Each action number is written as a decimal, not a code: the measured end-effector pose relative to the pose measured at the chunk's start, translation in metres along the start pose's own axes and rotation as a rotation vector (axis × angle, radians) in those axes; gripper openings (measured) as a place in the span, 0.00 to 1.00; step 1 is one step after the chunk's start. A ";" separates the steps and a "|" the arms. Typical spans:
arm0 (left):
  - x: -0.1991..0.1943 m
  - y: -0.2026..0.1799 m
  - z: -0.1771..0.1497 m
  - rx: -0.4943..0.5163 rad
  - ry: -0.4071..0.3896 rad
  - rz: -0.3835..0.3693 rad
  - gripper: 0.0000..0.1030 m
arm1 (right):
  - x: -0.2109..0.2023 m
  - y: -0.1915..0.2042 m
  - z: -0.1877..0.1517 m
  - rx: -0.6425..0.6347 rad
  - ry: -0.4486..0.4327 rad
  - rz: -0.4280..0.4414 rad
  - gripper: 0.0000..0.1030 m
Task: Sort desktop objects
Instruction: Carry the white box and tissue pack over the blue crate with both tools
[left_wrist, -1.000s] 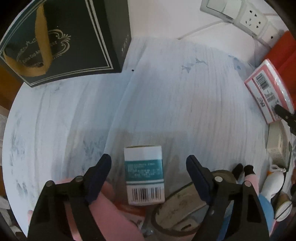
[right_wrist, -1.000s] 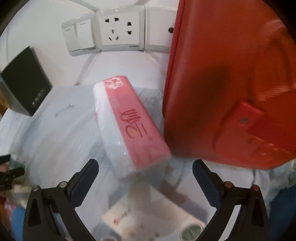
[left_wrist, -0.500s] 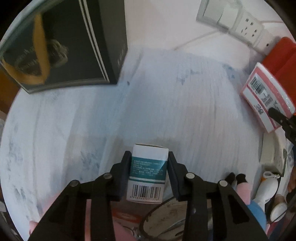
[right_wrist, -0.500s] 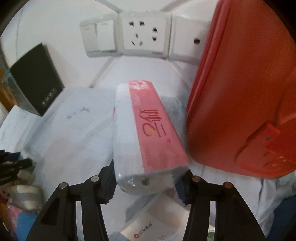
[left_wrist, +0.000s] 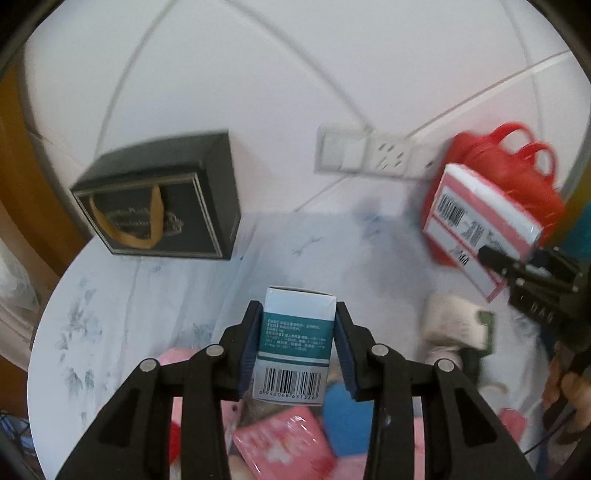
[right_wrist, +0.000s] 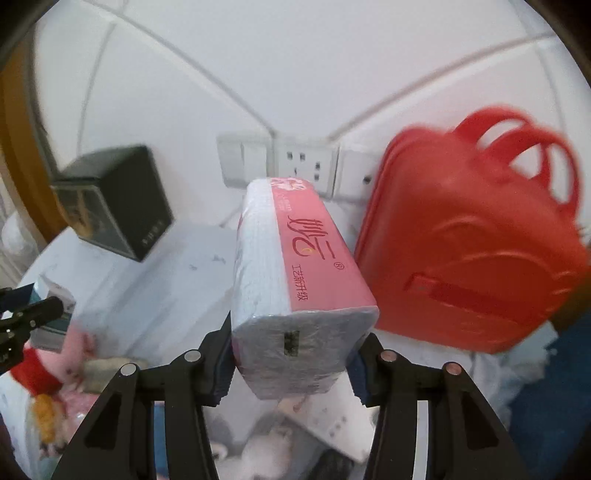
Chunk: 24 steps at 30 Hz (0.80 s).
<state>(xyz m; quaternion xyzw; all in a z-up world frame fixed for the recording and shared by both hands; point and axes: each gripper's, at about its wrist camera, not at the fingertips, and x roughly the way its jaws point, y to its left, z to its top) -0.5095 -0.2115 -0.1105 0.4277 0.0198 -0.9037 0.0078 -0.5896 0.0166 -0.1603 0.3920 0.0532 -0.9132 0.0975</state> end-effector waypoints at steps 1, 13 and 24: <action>-0.018 -0.003 -0.001 -0.007 -0.023 -0.008 0.37 | -0.013 0.003 -0.001 -0.002 -0.011 -0.005 0.48; -0.177 -0.041 -0.045 0.030 -0.213 -0.091 0.37 | -0.226 0.028 -0.039 0.011 -0.185 -0.085 0.48; -0.261 -0.104 -0.083 0.143 -0.297 -0.189 0.37 | -0.358 0.009 -0.107 0.131 -0.253 -0.192 0.48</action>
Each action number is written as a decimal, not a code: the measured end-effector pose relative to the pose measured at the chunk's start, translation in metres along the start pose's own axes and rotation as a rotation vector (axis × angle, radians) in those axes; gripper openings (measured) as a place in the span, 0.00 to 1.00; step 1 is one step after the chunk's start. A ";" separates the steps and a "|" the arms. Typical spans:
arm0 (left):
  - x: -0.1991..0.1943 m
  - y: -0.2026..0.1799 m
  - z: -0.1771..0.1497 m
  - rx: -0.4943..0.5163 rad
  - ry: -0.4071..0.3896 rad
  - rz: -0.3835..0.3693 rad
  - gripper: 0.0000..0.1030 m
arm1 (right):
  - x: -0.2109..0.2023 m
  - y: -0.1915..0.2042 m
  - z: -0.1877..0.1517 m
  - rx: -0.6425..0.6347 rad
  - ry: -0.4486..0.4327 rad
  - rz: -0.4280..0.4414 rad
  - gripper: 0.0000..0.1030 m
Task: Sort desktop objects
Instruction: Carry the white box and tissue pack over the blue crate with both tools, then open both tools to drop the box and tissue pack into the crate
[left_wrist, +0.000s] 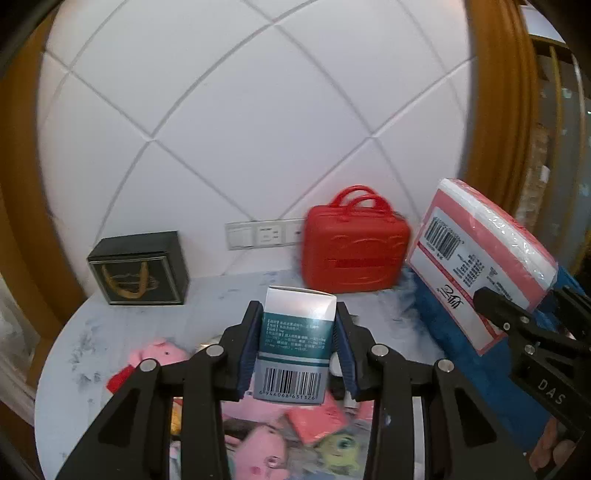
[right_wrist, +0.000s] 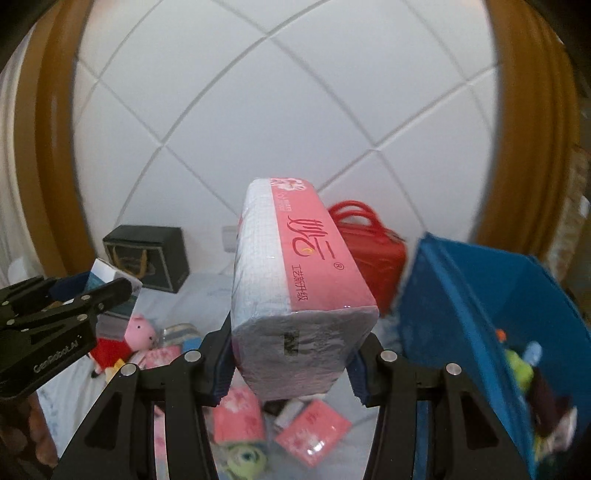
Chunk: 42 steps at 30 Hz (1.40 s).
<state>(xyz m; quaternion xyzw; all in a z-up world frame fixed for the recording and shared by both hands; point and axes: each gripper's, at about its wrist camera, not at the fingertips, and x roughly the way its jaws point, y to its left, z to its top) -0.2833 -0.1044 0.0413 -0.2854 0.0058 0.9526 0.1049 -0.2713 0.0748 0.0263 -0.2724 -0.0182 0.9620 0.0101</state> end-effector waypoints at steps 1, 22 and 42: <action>-0.004 -0.013 0.000 0.009 -0.004 -0.015 0.37 | -0.007 -0.006 -0.001 0.004 -0.003 -0.015 0.48; -0.045 -0.380 -0.014 0.062 -0.024 -0.171 0.37 | -0.146 -0.302 -0.054 -0.042 -0.055 -0.249 0.48; 0.002 -0.495 -0.075 0.153 0.172 -0.050 0.37 | -0.103 -0.424 -0.132 -0.053 0.170 -0.220 0.49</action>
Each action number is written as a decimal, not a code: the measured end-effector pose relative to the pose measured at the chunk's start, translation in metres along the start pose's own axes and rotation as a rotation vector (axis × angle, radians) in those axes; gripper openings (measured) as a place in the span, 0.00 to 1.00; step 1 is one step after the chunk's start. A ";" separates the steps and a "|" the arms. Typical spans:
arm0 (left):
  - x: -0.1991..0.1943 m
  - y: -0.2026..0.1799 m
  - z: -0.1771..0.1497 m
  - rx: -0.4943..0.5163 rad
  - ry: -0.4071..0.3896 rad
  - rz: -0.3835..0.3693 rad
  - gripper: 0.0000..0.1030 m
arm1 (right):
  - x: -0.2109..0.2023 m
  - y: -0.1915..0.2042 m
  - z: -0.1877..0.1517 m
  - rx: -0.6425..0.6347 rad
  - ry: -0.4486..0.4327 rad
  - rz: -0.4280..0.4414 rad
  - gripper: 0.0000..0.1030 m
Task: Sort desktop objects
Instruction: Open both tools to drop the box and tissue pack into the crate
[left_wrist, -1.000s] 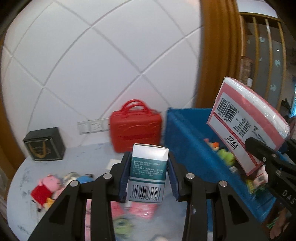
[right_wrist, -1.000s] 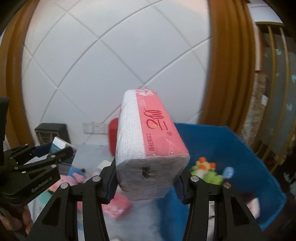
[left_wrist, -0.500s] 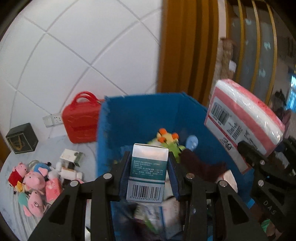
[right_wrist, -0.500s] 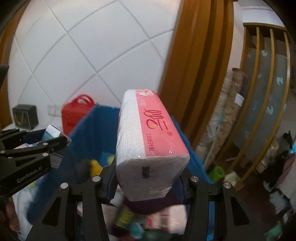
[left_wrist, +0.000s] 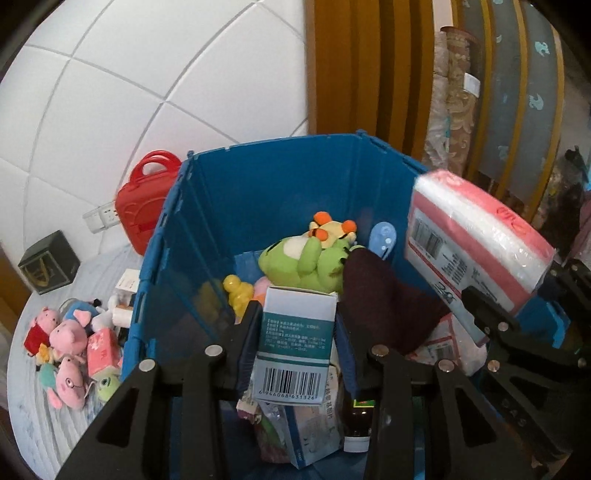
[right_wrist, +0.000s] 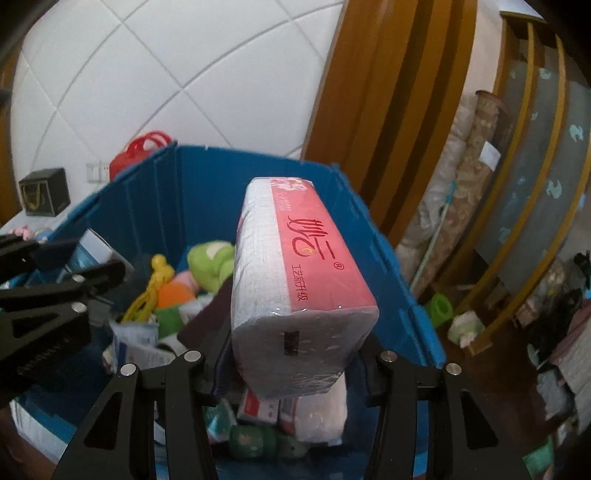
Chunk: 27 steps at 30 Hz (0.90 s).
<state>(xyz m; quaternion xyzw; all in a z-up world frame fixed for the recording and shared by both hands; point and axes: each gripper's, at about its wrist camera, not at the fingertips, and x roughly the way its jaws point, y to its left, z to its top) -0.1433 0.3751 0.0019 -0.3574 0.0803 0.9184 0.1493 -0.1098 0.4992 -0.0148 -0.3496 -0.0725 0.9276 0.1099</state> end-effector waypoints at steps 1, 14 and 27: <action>0.000 0.000 -0.001 -0.007 0.003 0.005 0.38 | 0.003 -0.001 -0.002 -0.005 0.009 -0.005 0.49; -0.026 0.009 -0.018 -0.053 -0.056 0.016 0.98 | 0.007 -0.010 -0.011 -0.025 0.022 -0.036 0.86; -0.102 0.054 -0.040 -0.070 -0.203 0.020 0.98 | -0.066 0.002 -0.028 0.046 -0.012 0.084 1.00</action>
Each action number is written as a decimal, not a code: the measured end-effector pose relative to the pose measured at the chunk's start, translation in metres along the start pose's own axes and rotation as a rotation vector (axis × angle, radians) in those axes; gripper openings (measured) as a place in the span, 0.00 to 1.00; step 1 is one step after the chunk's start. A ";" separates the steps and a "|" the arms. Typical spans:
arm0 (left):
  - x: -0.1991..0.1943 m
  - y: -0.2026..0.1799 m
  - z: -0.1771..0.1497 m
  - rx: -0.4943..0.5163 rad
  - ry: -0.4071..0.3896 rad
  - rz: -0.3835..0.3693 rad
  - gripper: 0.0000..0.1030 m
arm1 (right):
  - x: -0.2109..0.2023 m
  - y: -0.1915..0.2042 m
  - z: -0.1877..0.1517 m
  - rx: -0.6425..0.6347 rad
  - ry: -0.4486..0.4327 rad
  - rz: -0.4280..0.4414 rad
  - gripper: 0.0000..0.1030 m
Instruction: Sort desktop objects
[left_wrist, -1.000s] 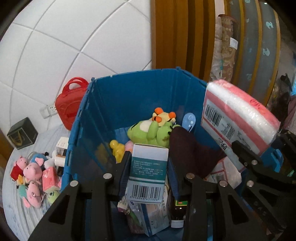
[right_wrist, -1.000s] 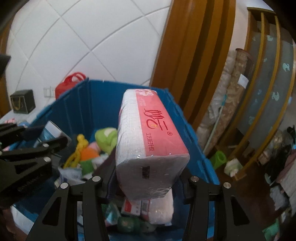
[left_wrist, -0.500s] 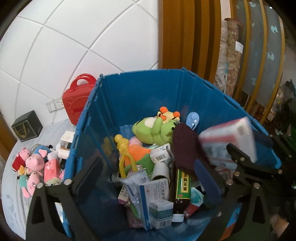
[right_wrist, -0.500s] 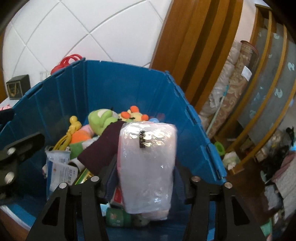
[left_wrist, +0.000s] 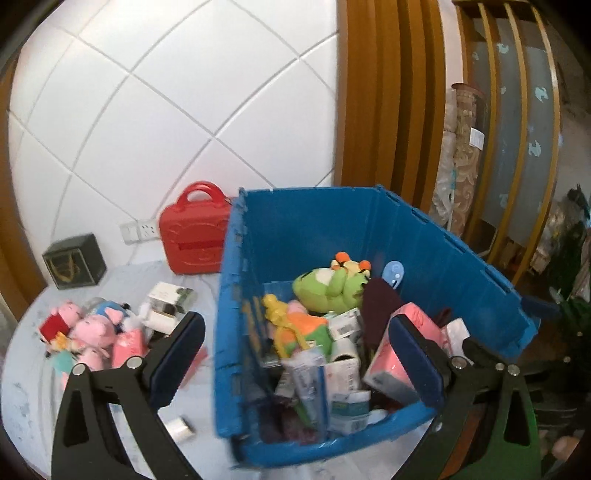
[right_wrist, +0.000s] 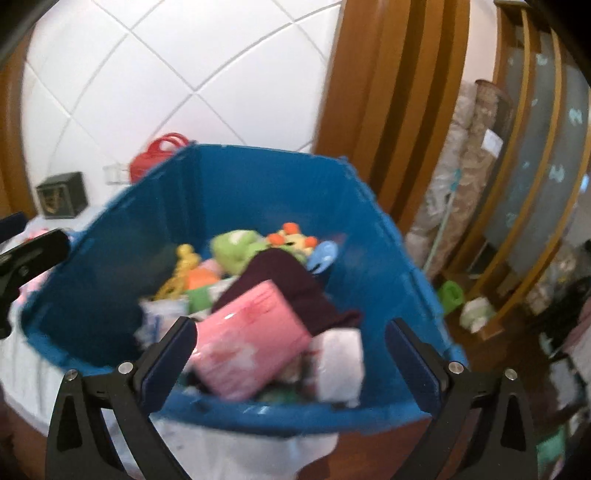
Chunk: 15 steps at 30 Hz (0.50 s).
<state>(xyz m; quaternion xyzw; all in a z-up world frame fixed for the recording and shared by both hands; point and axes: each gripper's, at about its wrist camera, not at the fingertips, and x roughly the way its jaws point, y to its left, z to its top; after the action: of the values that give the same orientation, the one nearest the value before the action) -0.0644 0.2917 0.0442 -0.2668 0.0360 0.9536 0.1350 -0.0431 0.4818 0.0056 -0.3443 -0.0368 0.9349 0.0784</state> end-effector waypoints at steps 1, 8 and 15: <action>-0.005 0.002 -0.001 0.000 -0.009 0.000 0.98 | -0.007 0.003 -0.002 0.004 -0.004 0.001 1.00; -0.040 0.020 -0.010 0.019 -0.019 -0.040 0.99 | -0.042 0.018 -0.010 0.025 -0.036 -0.014 1.00; -0.046 0.027 -0.020 0.029 0.022 -0.037 0.99 | -0.061 0.036 -0.018 0.031 -0.030 -0.030 1.00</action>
<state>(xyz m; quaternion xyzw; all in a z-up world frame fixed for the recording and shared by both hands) -0.0237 0.2520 0.0510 -0.2759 0.0463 0.9473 0.1562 0.0099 0.4363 0.0267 -0.3282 -0.0285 0.9391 0.0974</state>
